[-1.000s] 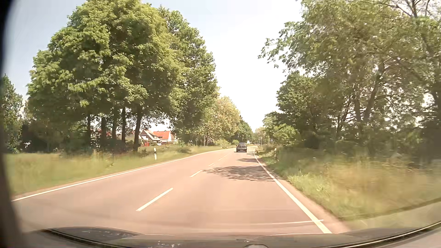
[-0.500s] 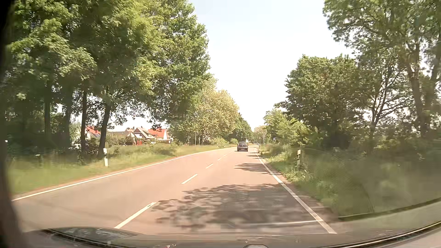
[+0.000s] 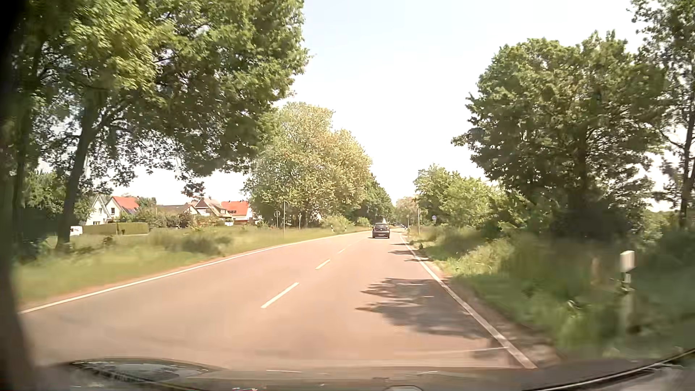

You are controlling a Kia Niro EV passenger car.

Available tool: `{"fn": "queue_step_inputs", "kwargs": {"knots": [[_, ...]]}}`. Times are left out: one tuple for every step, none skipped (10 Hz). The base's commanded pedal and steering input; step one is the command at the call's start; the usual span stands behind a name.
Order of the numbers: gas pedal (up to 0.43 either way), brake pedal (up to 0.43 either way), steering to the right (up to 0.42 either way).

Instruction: Follow the waypoints while adhering to traffic rules and regulations

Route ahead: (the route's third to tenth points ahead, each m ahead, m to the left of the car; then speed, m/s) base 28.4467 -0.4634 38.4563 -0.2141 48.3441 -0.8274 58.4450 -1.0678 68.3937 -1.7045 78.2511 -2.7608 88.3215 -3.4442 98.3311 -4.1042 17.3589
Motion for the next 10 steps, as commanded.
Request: {"fn": "queue_step_inputs", "kwargs": {"knots": [[0.189, 0.000, 0.007], [0.189, 0.000, 0.006], [0.189, 0.000, 0.006], [0.189, 0.000, 0.006], [0.189, 0.000, 0.006], [0.189, 0.000, 0.006], [0.189, 0.000, 0.006], [0.189, 0.000, 0.006], [0.169, 0.000, 0.006], [0.150, 0.000, 0.006]]}}
